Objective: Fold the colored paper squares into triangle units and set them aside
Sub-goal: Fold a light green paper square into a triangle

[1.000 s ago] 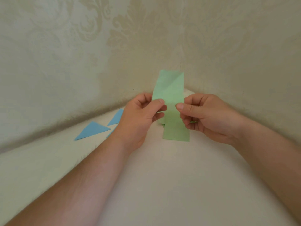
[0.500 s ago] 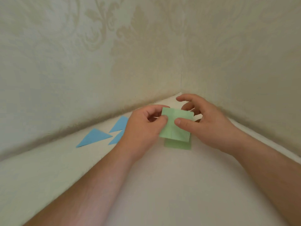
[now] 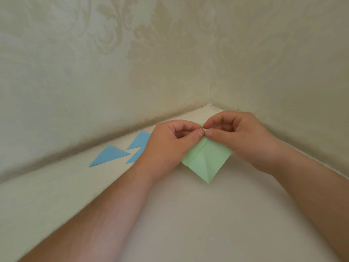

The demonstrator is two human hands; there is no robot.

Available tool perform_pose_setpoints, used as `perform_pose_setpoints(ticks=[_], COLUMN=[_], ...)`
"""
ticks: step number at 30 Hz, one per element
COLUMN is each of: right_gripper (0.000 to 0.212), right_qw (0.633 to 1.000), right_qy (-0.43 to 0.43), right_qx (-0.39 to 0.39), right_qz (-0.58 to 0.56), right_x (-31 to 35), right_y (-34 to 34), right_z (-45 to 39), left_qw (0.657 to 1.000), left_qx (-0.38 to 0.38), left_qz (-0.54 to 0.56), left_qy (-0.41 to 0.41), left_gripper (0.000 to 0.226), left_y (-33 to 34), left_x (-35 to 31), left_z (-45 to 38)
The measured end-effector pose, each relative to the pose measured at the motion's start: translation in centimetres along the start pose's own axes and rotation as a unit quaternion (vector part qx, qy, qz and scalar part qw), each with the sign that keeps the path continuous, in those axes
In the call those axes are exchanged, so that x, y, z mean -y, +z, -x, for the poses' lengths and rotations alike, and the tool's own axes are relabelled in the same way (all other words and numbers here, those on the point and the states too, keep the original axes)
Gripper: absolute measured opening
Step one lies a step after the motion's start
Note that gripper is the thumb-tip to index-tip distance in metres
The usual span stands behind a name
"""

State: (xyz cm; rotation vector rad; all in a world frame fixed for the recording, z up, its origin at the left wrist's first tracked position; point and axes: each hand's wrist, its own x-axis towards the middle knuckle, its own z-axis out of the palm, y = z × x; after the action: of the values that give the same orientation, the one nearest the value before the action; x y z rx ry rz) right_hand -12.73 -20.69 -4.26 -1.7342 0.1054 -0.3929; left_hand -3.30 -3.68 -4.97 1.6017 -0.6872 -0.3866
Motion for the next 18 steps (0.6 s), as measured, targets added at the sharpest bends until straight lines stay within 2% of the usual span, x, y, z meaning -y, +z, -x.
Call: perform_pose_setpoints(ticks=[3, 8, 11, 14, 18], right_gripper=[0.013, 0.018, 0.022, 0.027, 0.039], right_qw=[1.000, 0.997, 0.998, 0.998, 0.998], right_qy=[0.009, -0.037, -0.045, -0.044, -0.045], right_qx=[0.003, -0.040, -0.004, 0.043, 0.052], right_qz=[-0.019, -0.047, -0.046, -0.018, 0.000], right_x=[-0.08, -0.20, -0.31, -0.37, -0.49], right_y=[-0.11, -0.23, -0.30, -0.06, 0.07], right_z=[-0.05, -0.20, -0.15, 0.02, 0.16], left_qw=[1.000, 0.998, 0.996, 0.993, 0.993], left_qx=[-0.015, -0.012, -0.018, -0.028, -0.013], left_qz=[0.019, 0.063, 0.086, 0.110, 0.115], left_qy=[0.004, -0.008, -0.009, -0.019, -0.019], left_gripper=[0.005, 0.012, 0.020, 0.016, 0.012], left_y=[-0.18, -0.01, -0.13, -0.40, -0.60], left_x=[0.17, -0.02, -0.05, -0.22, -0.31], left_z=[-0.23, -0.32, -0.44, -0.47, -0.46])
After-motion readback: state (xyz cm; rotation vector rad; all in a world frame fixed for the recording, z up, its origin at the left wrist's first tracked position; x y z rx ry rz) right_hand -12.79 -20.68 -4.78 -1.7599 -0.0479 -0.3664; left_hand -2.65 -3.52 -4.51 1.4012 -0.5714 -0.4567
